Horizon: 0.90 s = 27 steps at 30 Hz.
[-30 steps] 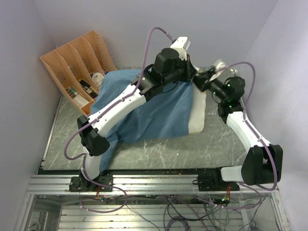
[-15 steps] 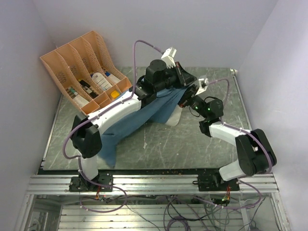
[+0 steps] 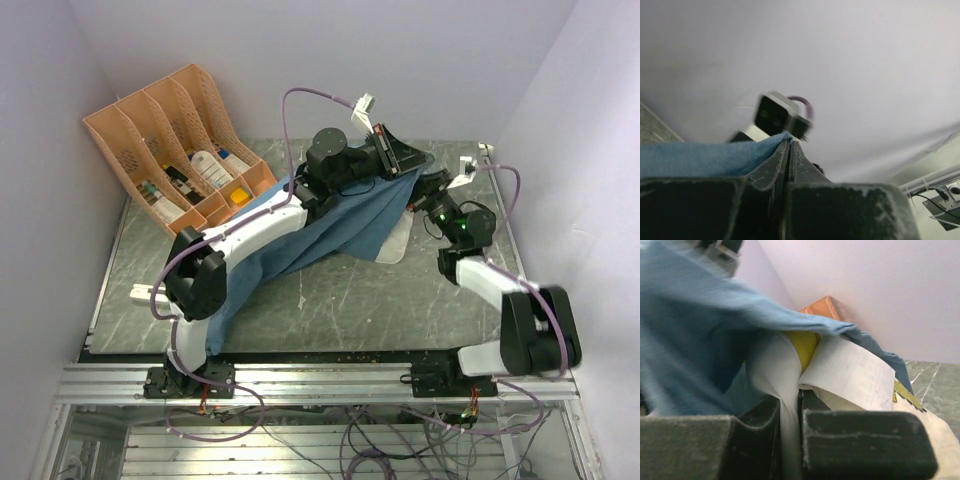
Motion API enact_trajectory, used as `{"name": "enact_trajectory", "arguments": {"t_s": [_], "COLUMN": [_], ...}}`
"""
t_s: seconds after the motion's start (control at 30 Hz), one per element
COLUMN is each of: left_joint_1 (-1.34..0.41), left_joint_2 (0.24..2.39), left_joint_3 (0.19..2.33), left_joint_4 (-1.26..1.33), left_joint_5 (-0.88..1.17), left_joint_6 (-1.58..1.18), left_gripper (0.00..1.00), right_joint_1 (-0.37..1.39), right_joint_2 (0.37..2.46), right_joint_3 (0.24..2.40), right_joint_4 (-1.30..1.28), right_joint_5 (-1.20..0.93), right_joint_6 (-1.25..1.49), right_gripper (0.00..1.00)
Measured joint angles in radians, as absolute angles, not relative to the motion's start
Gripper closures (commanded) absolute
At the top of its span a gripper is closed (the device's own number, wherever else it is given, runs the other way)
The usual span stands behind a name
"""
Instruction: Put the pillow into the pillowcase
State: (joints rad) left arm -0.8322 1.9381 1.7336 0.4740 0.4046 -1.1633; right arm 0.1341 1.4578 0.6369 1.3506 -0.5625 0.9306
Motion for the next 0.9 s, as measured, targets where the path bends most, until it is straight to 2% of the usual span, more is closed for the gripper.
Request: {"name": "enact_trajectory", "arguments": {"t_s": [0.1,0.2,0.33,0.43,0.53,0.57,0.67,0.77,0.9], "left_joint_1": [-0.808,-0.758,-0.677,-0.645,-0.635,-0.634,-0.633,-0.631,-0.631], "left_joint_2": [1.921,1.913,1.973,2.059,2.143,2.171,2.23,2.281,2.318], "left_joint_3": [1.734,1.74,1.83,1.939,2.032,2.061,2.122,2.181,2.226], "left_joint_4": [0.454,0.409,0.281,0.169,0.073,0.039,-0.031,-0.081,-0.073], "left_joint_5": [0.407,0.401,0.385,0.343,0.3,0.29,0.28,0.277,0.325], "left_joint_6": [-1.143,-1.11,-1.061,-1.018,-0.978,-0.967,-0.943,-0.925,-0.928], "left_gripper": [0.93,0.93,0.93,0.93,0.91,0.88,0.75,0.62,0.34], "right_joint_1": [0.173,0.188,0.2,0.199,0.169,0.15,0.079,-0.031,-0.164], "right_joint_2": [1.293,1.226,1.261,1.338,1.437,1.462,1.515,1.51,1.45], "right_joint_3": [0.584,0.591,0.662,0.765,0.852,0.868,0.918,0.95,0.97], "right_joint_4": [1.202,1.046,0.813,0.682,0.609,0.592,0.524,0.485,0.456], "right_joint_5": [-0.544,-0.519,-0.407,-0.343,-0.342,-0.356,-0.44,-0.567,-0.776], "right_joint_6": [0.819,0.739,0.64,0.571,0.506,0.487,0.418,0.365,0.271], "right_gripper": [1.0,0.99,0.71,0.56,0.33,0.24,0.1,0.06,0.05]}}
